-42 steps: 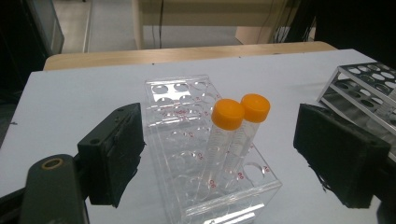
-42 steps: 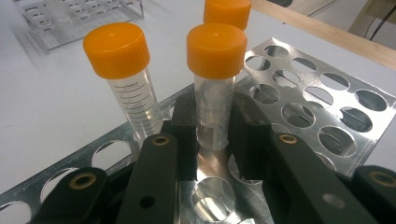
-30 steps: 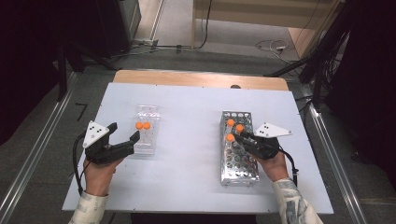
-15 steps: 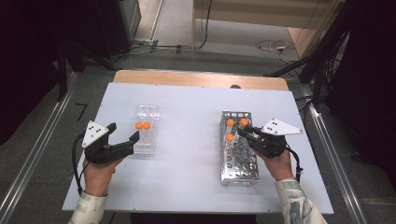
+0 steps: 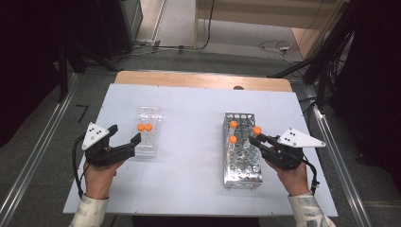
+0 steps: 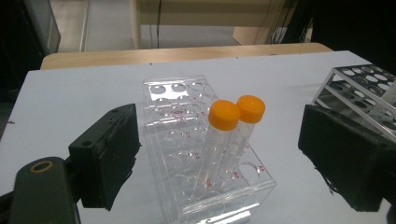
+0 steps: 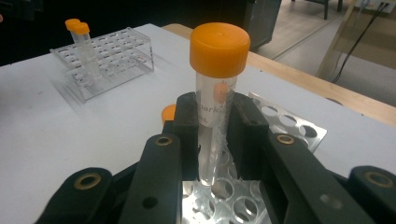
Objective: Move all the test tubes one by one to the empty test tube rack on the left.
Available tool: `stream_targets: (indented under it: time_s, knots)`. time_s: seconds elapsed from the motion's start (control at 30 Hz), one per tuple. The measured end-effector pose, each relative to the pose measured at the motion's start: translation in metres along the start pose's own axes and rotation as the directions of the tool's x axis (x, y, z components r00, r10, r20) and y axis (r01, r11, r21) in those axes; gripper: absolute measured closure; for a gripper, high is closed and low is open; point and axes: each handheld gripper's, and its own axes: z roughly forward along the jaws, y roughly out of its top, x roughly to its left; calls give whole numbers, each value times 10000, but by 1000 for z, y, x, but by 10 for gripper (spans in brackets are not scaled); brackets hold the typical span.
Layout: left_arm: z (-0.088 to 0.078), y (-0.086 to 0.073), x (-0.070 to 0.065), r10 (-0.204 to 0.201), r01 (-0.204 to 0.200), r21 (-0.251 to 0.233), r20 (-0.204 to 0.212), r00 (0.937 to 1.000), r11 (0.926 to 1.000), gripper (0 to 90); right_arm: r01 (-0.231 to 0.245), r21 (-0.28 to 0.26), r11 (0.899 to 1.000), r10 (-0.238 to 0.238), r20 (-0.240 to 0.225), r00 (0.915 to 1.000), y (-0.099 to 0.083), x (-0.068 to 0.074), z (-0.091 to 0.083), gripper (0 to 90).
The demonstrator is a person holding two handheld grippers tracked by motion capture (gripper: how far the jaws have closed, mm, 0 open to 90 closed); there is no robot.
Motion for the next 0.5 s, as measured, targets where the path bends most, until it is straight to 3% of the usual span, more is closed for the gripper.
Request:
stream_targets:
  time_s: [0.23,0.5]
  knots:
    - [-1,1,0,-47,47,-90,46,10000,9999,128,-301,63,9995,302,-81,9995,-8,11,-16,724]
    - [0,1,-2,-26,26,-11,147,9999,10000,129,-23,-33,10000,21,-624,9980,-6,36,-18,724]
